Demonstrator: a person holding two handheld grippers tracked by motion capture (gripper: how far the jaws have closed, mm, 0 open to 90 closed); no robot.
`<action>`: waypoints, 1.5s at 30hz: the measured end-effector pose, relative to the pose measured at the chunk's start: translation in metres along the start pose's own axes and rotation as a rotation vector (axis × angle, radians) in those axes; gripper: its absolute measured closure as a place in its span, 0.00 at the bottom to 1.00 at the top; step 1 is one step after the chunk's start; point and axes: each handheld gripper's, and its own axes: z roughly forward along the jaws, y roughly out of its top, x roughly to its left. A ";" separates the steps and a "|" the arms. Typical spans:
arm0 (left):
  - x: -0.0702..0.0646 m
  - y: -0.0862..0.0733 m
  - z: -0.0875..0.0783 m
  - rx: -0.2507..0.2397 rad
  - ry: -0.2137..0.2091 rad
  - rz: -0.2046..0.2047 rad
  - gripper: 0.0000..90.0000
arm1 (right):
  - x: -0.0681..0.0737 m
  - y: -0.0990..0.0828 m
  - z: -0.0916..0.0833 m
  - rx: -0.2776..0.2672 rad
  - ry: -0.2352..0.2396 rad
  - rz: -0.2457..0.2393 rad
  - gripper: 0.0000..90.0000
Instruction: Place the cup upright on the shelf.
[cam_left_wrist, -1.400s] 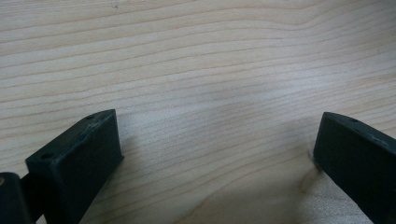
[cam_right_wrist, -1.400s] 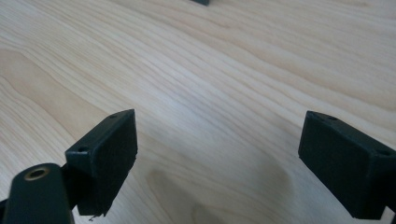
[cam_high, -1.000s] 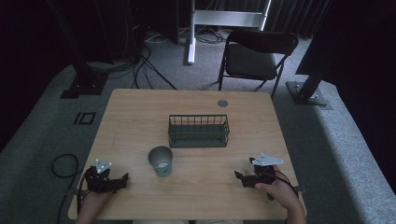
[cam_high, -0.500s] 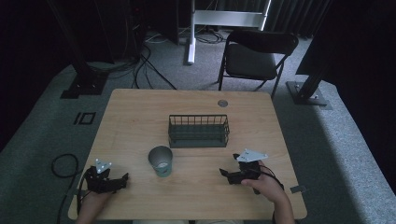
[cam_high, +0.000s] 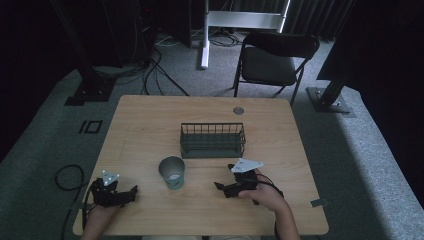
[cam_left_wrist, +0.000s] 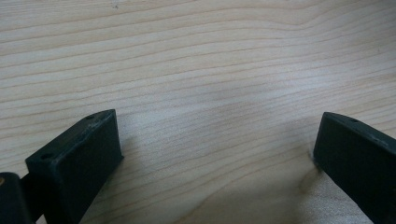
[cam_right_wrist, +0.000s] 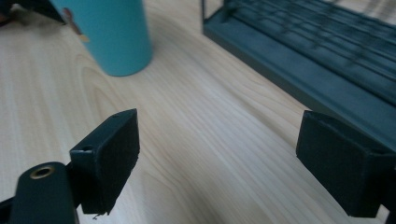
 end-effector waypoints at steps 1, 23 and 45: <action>0.000 0.000 0.000 0.000 0.000 0.000 0.02 | 0.002 0.002 0.003 -0.004 0.004 -0.005 0.15; 0.000 0.000 0.000 0.000 -0.001 0.002 0.02 | 0.047 0.042 0.056 -0.056 0.143 -0.084 0.15; 0.000 0.000 0.000 0.000 -0.003 0.003 0.02 | 0.069 0.056 0.095 -0.104 0.172 -0.097 0.14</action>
